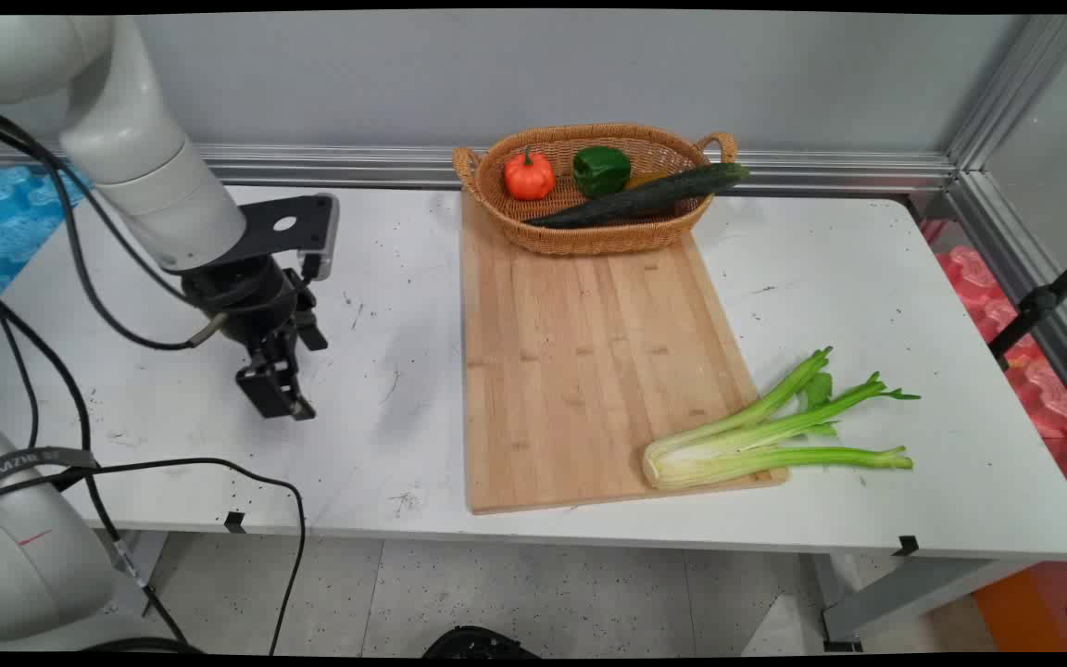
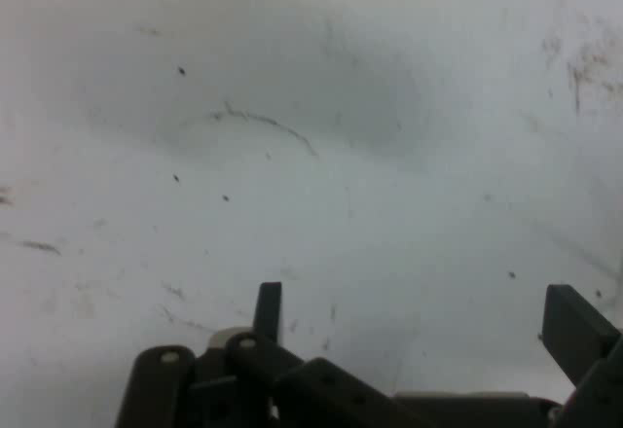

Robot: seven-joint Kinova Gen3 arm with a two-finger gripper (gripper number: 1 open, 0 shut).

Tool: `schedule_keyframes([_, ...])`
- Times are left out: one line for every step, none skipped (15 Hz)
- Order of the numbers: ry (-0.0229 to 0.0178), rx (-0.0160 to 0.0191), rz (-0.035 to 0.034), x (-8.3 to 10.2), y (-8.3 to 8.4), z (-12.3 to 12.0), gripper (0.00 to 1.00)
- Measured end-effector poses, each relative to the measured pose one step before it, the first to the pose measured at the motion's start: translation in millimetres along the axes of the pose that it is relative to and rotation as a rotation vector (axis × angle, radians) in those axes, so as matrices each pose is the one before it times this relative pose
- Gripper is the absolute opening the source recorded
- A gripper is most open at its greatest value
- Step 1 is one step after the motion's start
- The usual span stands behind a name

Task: Pick up the cucumber from the vegetable basket

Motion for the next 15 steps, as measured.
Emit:
schedule_keyframes([0.01067, 0.00529, -0.00495, 4.26, -3.01, -0.13, 1.00])
schedule_keyframes([0.01243, 0.00568, -0.00346, 5.81, -3.93, 0.01, 1.00])
schedule_keyframes([0.01092, 0.00489, -0.00137, 5.38, -3.54, 0.02, 1.00])
schedule_keyframes([0.01438, 0.00561, -0.00104, 7.91, -5.06, 0.10, 1.00])
schedule_keyframes([0.01654, 0.00584, -0.00186, 9.21, -5.98, -0.11, 1.00])
schedule_keyframes([0.00980, 0.00400, -0.00054, 5.52, -3.60, -0.04, 1.00])
schedule_keyframes([0.01308, 0.00538, -0.00090, 7.31, -4.84, -0.17, 1.00])
schedule_keyframes([0.01891, 0.00974, -0.00088, 10.74, -7.38, -0.12, 1.00])
schedule_keyframes([0.01277, 0.00711, -0.00092, 6.62, -4.91, -0.21, 1.00])
schedule_keyframes([0.01817, 0.01020, -0.00160, 9.80, -7.46, -0.23, 1.00])
schedule_keyframes([0.02150, 0.01255, -0.00019, 11.59, -8.86, 0.03, 1.00])
schedule_keyframes([0.02300, 0.01395, -0.00034, 11.37, -9.54, 0.05, 1.00])
schedule_keyframes([0.01501, 0.00960, 0.00049, 7.95, -6.94, 0.43, 1.00])
schedule_keyframes([0.01547, 0.00999, 0.00111, 7.69, -7.12, 0.49, 1.00])
schedule_keyframes([0.01579, 0.00981, 0.00096, 7.65, -7.29, 0.84, 1.00])
